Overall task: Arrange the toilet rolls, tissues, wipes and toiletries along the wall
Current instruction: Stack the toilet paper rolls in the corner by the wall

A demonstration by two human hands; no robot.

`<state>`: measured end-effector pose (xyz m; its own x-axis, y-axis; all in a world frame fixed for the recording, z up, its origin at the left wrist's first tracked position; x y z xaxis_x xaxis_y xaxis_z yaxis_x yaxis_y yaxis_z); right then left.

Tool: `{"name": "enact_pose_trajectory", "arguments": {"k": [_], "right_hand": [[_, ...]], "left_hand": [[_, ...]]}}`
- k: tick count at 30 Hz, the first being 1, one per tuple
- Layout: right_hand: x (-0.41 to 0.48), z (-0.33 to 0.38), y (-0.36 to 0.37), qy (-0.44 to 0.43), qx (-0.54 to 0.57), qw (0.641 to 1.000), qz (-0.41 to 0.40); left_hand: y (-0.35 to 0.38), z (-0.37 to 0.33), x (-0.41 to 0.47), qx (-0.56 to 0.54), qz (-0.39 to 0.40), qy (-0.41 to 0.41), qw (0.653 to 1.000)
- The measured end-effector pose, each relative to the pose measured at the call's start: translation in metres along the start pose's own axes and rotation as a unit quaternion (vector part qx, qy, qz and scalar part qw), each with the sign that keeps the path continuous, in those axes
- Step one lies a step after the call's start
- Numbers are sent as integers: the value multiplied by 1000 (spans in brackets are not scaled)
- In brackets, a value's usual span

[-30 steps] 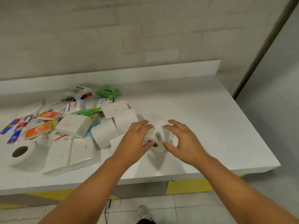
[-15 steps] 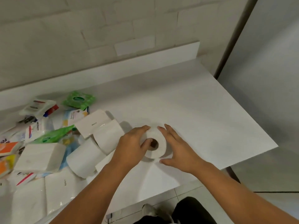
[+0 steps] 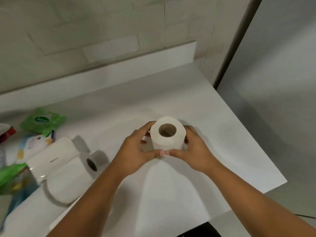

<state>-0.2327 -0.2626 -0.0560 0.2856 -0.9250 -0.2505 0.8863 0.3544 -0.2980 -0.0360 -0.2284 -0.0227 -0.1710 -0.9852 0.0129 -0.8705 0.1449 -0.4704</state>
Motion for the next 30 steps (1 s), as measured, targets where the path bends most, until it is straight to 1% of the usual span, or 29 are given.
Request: {"name": "enact_pose_trajectory", "arguments": {"k": [2,5,10,15,17,22,30], "right_hand": [[25,-7,-23,5,9,1000,19],[61,-14,-56,-4,4,1000,14],[126,-26,-104,-8,56,998,-2],[188,-29,-139,-18,51,998,-26],[210,-29,-149,-16,53,998,-38],[260,-17,-160,-50,33,997,-49],[321,2,-167,-91,-19,994,-53]], "left_hand": [[13,3,27,-33,-26,3,999],[36,6,70,-77,-55,-2,996],[65,11,150,-82,-92,15,992],[77,17,222,-71,-136,6,988],[77,18,246,-68,-153,3,986],[72,27,298,-61,-195,4,979],[64,34,349,-24,-259,24,965]]}}
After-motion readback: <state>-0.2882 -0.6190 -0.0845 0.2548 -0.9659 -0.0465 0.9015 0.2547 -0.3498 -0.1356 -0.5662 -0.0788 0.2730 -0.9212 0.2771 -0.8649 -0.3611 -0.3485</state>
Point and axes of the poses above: each hand's wrist, its own x-axis towards the middle knuckle, its own y-axis out of the palm, z = x × y, the point moved 3 cm from there along x, towards the middle knuckle, and after that the axes turned 9 degrees about y, right-handed, at the moved point
